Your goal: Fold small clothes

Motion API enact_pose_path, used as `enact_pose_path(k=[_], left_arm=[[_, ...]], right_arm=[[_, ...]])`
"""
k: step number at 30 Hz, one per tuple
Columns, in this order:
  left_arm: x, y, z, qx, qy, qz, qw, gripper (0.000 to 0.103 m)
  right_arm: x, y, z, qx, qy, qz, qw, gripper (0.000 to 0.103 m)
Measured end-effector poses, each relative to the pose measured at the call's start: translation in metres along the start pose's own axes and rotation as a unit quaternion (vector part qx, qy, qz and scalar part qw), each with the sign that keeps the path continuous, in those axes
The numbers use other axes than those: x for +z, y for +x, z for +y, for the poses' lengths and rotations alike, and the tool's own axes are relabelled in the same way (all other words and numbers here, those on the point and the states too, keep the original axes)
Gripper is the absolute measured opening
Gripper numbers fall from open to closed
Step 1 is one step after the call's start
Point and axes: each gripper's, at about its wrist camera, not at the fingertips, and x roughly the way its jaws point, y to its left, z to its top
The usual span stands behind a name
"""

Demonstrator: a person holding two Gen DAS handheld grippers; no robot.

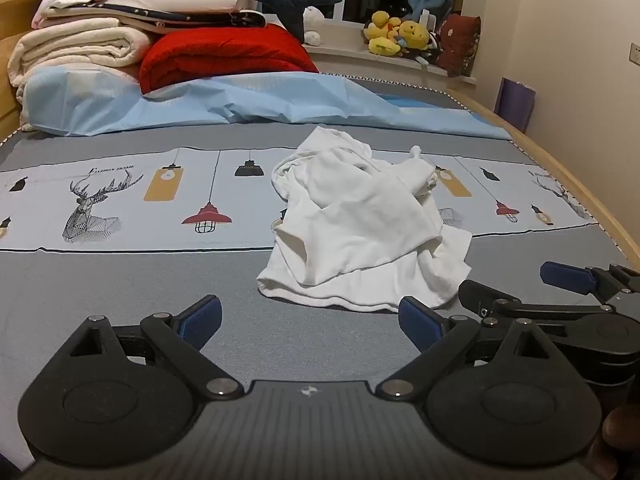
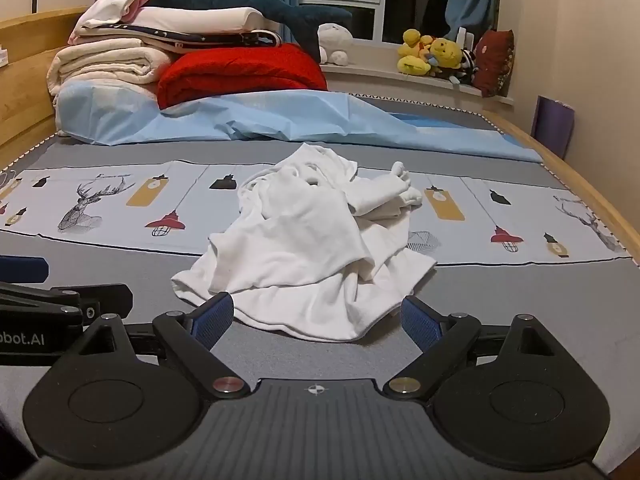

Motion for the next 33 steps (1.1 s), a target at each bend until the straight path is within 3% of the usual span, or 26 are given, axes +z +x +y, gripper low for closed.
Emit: enact_pose_path(k=[16, 22, 24, 25, 27, 28, 29, 33], left_arm=[[0.011, -0.005, 0.003, -0.002, -0.005, -0.008, 1.0000, 0.097], [0.046, 0.009, 0.005, -0.012, 0.052, -0.009, 0.9985, 0.096], [0.062, 0.024, 0.012, -0.026, 0.061, -0.005, 0.9978, 0.087], [0.070, 0.035, 0.017, -0.031, 0.067, -0.002, 0.9972, 0.077], [0.083, 0.061, 0.029, -0.040, 0.089, 0.008, 0.9952, 0.055], [0.084, 0.075, 0.034, -0.047, 0.098, 0.017, 0.9940, 0.038], [0.085, 0.091, 0.041, -0.052, 0.105, 0.033, 0.9926, 0.030], [0.073, 0.163, 0.070, -0.067, 0.082, 0.140, 0.9844, 0.029]], right_arm=[[0.003, 0.002, -0.014, 0.017, 0.032, -0.004, 0.999, 0.090], [0.023, 0.012, -0.027, 0.011, 0.058, 0.012, 0.998, 0.087], [0.032, 0.021, -0.036, 0.005, 0.057, 0.007, 0.998, 0.085], [0.036, 0.025, -0.041, 0.005, 0.055, 0.001, 0.998, 0.081], [0.045, 0.039, -0.053, 0.002, 0.049, -0.011, 0.999, 0.068], [0.048, 0.050, -0.061, 0.003, 0.051, -0.007, 0.999, 0.051], [0.051, 0.062, -0.069, 0.011, 0.057, 0.000, 0.998, 0.042], [0.053, 0.123, -0.094, 0.014, 0.067, 0.076, 0.995, 0.041]])
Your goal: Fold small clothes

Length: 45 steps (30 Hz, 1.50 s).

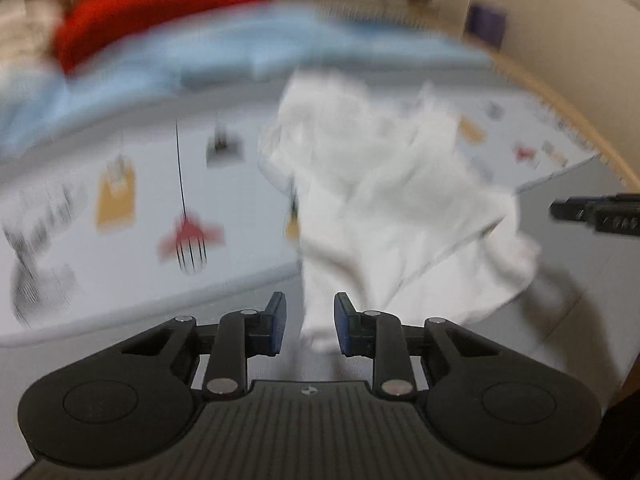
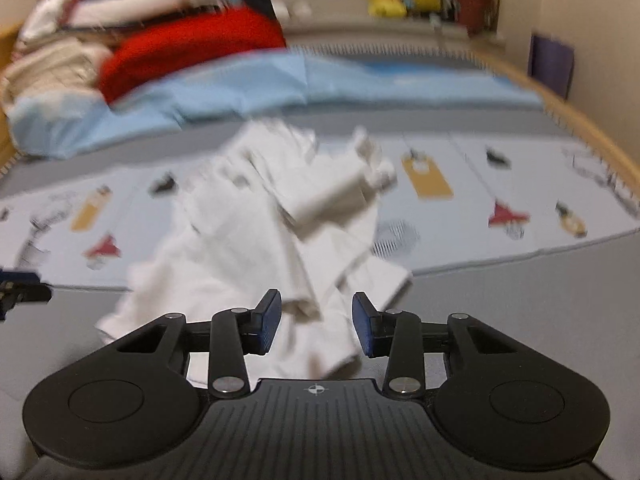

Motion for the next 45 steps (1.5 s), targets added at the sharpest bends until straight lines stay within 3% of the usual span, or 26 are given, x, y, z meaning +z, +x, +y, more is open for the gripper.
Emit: enact_pose_path(k=[3, 5, 9, 11, 12, 14, 19, 21, 23, 25, 26, 27, 28, 30, 32, 34, 37, 41, 43, 45], left_arm=[[0.003, 0.036, 0.011, -0.021, -0.013, 0.035, 0.9991, 0.029], [0.003, 0.053, 0.016, -0.030, -0.024, 0.046, 0.9982, 0.029], [0.002, 0.079, 0.021, -0.039, -0.043, 0.077, 0.9953, 0.028], [0.000, 0.082, 0.020, -0.048, -0.036, 0.081, 0.9948, 0.008], [-0.001, 0.081, 0.019, -0.050, -0.029, 0.081, 0.9950, 0.008], [-0.002, 0.074, 0.012, -0.046, 0.002, 0.082, 0.9955, 0.006], [-0.018, 0.032, 0.010, -0.088, 0.064, 0.087, 0.9903, 0.006], [-0.033, 0.014, 0.008, -0.128, 0.099, 0.113, 0.9804, 0.006], [-0.061, -0.002, -0.003, -0.177, 0.162, 0.158, 0.9577, 0.006], [-0.091, -0.015, -0.016, -0.199, 0.231, 0.193, 0.9325, 0.006], [-0.100, -0.019, -0.018, -0.199, 0.250, 0.204, 0.9252, 0.007], [-0.105, -0.024, -0.018, -0.196, 0.257, 0.207, 0.9235, 0.007], [-0.102, -0.030, -0.013, -0.192, 0.250, 0.196, 0.9285, 0.009], [-0.083, -0.045, 0.004, -0.187, 0.202, 0.154, 0.9490, 0.011], [-0.058, -0.059, 0.024, -0.169, 0.135, 0.099, 0.9714, 0.015], [-0.040, -0.071, 0.036, -0.144, 0.079, 0.054, 0.9850, 0.015], [-0.019, -0.084, 0.034, -0.115, 0.045, 0.003, 0.9923, 0.015], [0.011, -0.089, 0.013, -0.089, 0.018, -0.078, 0.9928, 0.029], [0.015, -0.086, 0.008, -0.093, 0.007, -0.097, 0.9909, 0.031], [0.016, -0.073, -0.003, -0.074, 0.016, -0.110, 0.9910, 0.031]], right_arm=[[-0.004, 0.045, -0.012, -0.004, 0.011, 0.084, 0.996, 0.043], [-0.007, 0.068, -0.019, 0.001, 0.028, 0.128, 0.991, 0.050], [-0.015, 0.092, -0.015, -0.001, 0.016, 0.167, 0.986, 0.053], [-0.020, 0.097, -0.007, 0.001, -0.001, 0.177, 0.984, 0.052], [-0.022, 0.098, -0.006, 0.006, -0.009, 0.185, 0.983, 0.048], [-0.025, 0.095, 0.001, 0.016, -0.037, 0.181, 0.983, 0.011], [-0.020, 0.063, 0.006, 0.075, -0.080, 0.169, 0.979, 0.008], [-0.021, 0.050, 0.006, 0.118, -0.103, 0.188, 0.970, 0.008], [-0.032, 0.038, 0.007, 0.161, -0.142, 0.228, 0.950, 0.007], [-0.046, 0.025, 0.009, 0.167, -0.198, 0.268, 0.928, 0.008], [-0.051, 0.020, 0.007, 0.163, -0.214, 0.282, 0.921, 0.008], [-0.053, 0.015, 0.005, 0.157, -0.224, 0.290, 0.917, 0.010], [-0.050, 0.008, 0.001, 0.158, -0.220, 0.287, 0.919, 0.013], [-0.027, -0.010, -0.013, 0.173, -0.185, 0.246, 0.936, 0.023], [-0.001, -0.024, -0.029, 0.166, -0.131, 0.183, 0.960, 0.044], [0.017, -0.030, -0.044, 0.159, -0.050, 0.135, 0.977, 0.045], [0.040, -0.009, -0.057, 0.134, 0.062, 0.101, 0.984, 0.046], [0.052, 0.039, -0.054, 0.106, 0.161, 0.120, 0.974, 0.051], [0.052, 0.066, -0.049, 0.086, 0.198, 0.138, 0.966, 0.058], [0.048, 0.083, -0.046, 0.057, 0.233, 0.149, 0.959, 0.059]])
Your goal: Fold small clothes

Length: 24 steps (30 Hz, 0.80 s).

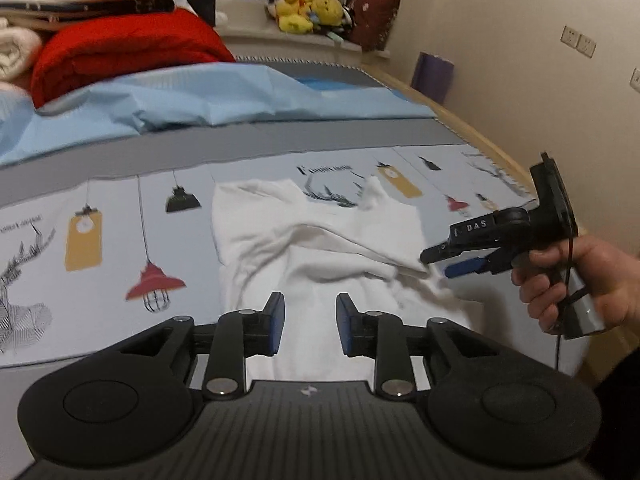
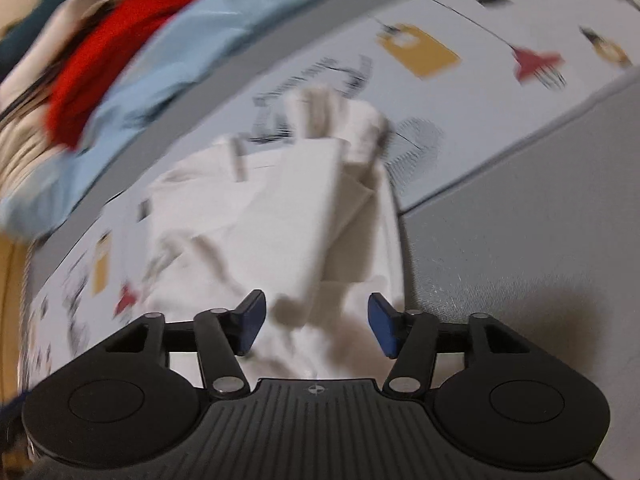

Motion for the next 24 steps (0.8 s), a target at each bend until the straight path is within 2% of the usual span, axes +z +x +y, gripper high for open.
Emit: enact_pose_path(k=[1, 2, 3, 4, 6, 8, 9, 11, 13, 16, 17, 18, 19, 22, 24], left_arm=[[-0.001, 0.007, -0.004, 0.009, 0.016, 0.003, 0.9998, 0.031], [-0.001, 0.012, -0.007, 0.011, 0.035, 0.010, 0.9993, 0.031], [0.000, 0.017, -0.013, 0.011, 0.060, 0.010, 0.9981, 0.031], [0.000, 0.021, -0.018, 0.011, 0.083, 0.003, 0.9965, 0.031], [-0.005, 0.029, -0.023, 0.004, 0.111, -0.009, 0.9938, 0.034], [-0.002, 0.037, -0.032, -0.008, 0.126, -0.020, 0.9918, 0.040], [0.000, 0.041, -0.036, -0.009, 0.135, -0.028, 0.9904, 0.041], [0.004, 0.051, -0.045, -0.012, 0.150, -0.044, 0.9877, 0.053], [0.009, 0.063, -0.053, -0.002, 0.163, -0.059, 0.9849, 0.056], [0.019, 0.078, -0.058, 0.016, 0.166, -0.081, 0.9826, 0.056], [0.023, 0.081, -0.058, 0.016, 0.167, -0.089, 0.9818, 0.050], [0.027, 0.085, -0.058, 0.013, 0.169, -0.092, 0.9812, 0.038], [0.030, 0.089, -0.057, 0.004, 0.172, -0.084, 0.9815, 0.012], [0.034, 0.092, -0.045, 0.003, 0.173, -0.072, 0.9823, 0.008], [0.041, 0.089, -0.019, 0.035, 0.153, -0.066, 0.9855, 0.008]], right_arm=[[-0.005, 0.005, 0.003, -0.005, 0.010, -0.002, 1.000, 0.053], [-0.006, 0.009, 0.007, -0.011, 0.020, -0.015, 1.000, 0.030], [-0.008, 0.009, 0.011, -0.009, 0.024, -0.030, 0.999, 0.014], [-0.007, 0.006, 0.018, 0.000, 0.018, -0.042, 0.999, 0.004], [-0.008, -0.012, 0.045, 0.027, -0.026, -0.085, 0.996, 0.003], [-0.010, -0.032, 0.076, 0.072, -0.105, -0.123, 0.984, 0.003], [-0.013, -0.038, 0.088, 0.102, -0.134, -0.129, 0.977, 0.003], [-0.016, -0.049, 0.099, 0.170, -0.165, -0.121, 0.964, 0.003], [-0.021, -0.054, 0.110, 0.210, -0.199, -0.110, 0.951, 0.003], [-0.027, -0.058, 0.125, 0.237, -0.251, -0.093, 0.934, 0.003], [-0.031, -0.058, 0.128, 0.242, -0.268, -0.087, 0.929, 0.003], [-0.030, -0.056, 0.127, 0.246, -0.276, -0.082, 0.925, 0.003], [-0.032, -0.055, 0.129, 0.246, -0.284, -0.077, 0.923, 0.003], [-0.029, -0.054, 0.131, 0.235, -0.270, -0.084, 0.930, 0.010], [-0.020, -0.057, 0.122, 0.226, -0.237, -0.101, 0.939, 0.022]])
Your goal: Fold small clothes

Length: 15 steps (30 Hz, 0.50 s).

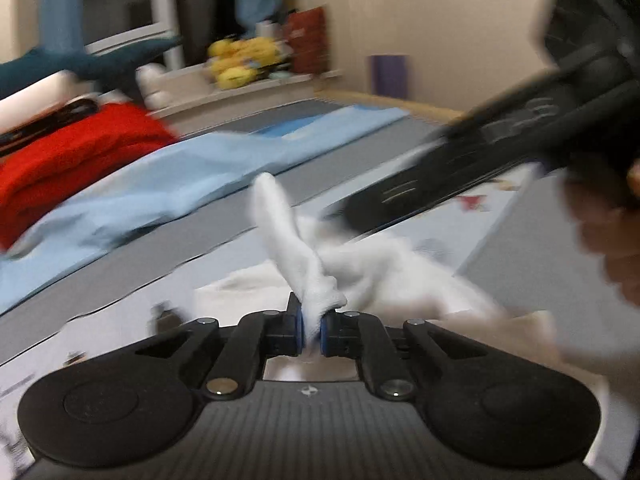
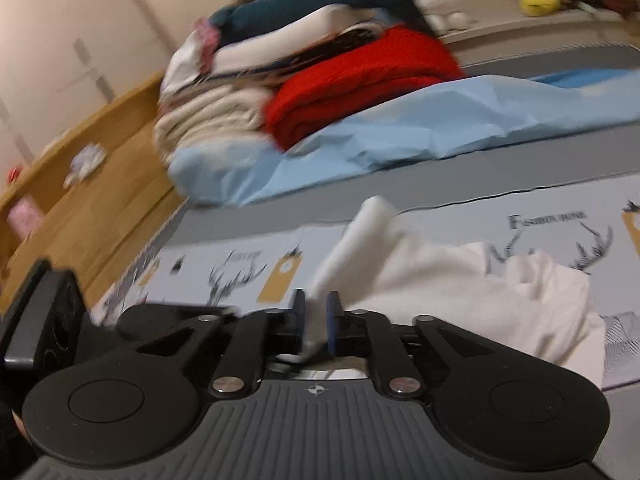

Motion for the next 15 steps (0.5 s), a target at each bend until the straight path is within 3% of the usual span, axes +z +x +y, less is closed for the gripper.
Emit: enact_pose_path(k=[1, 3, 4, 5, 7, 9, 10, 11, 12, 13, 15], left_arm=[[-0.003, -0.004, 0.020, 0.022, -0.026, 0.005, 0.9994, 0.008], [-0.011, -0.015, 0.082, 0.090, -0.094, 0.019, 0.9913, 0.007], [-0.018, -0.023, 0.112, 0.129, -0.125, 0.028, 0.9832, 0.007], [-0.028, -0.032, 0.146, 0.180, -0.160, 0.041, 0.9697, 0.007], [-0.057, -0.052, 0.215, 0.288, -0.235, 0.087, 0.9243, 0.011], [-0.088, -0.072, 0.263, 0.371, -0.303, 0.144, 0.8657, 0.025], [-0.096, -0.078, 0.275, 0.396, -0.315, 0.168, 0.8457, 0.031], [-0.100, -0.085, 0.282, 0.405, -0.322, 0.174, 0.8377, 0.032], [-0.103, -0.093, 0.286, 0.402, -0.337, 0.164, 0.8355, 0.035], [-0.102, -0.096, 0.289, 0.388, -0.350, 0.150, 0.8394, 0.040], [-0.102, -0.092, 0.288, 0.343, -0.363, 0.140, 0.8547, 0.041]], right_arm=[[0.000, -0.004, -0.004, -0.014, 0.009, -0.008, 1.000, 0.029], [0.002, -0.003, -0.015, -0.044, 0.024, -0.017, 0.999, 0.029], [0.001, -0.003, -0.020, -0.058, 0.030, -0.015, 0.998, 0.029], [0.000, 0.001, -0.023, -0.070, 0.033, -0.008, 0.997, 0.029], [-0.004, 0.006, -0.028, -0.094, 0.031, 0.014, 0.995, 0.029], [-0.011, 0.018, -0.028, -0.121, 0.021, 0.046, 0.991, 0.029], [-0.014, 0.022, -0.026, -0.129, 0.017, 0.061, 0.990, 0.029], [-0.018, 0.028, -0.026, -0.140, 0.014, 0.078, 0.987, 0.029], [-0.022, 0.032, -0.025, -0.147, 0.011, 0.090, 0.985, 0.029], [-0.025, 0.035, -0.024, -0.150, 0.007, 0.100, 0.984, 0.030], [-0.031, 0.042, -0.019, -0.150, -0.006, 0.118, 0.982, 0.031]])
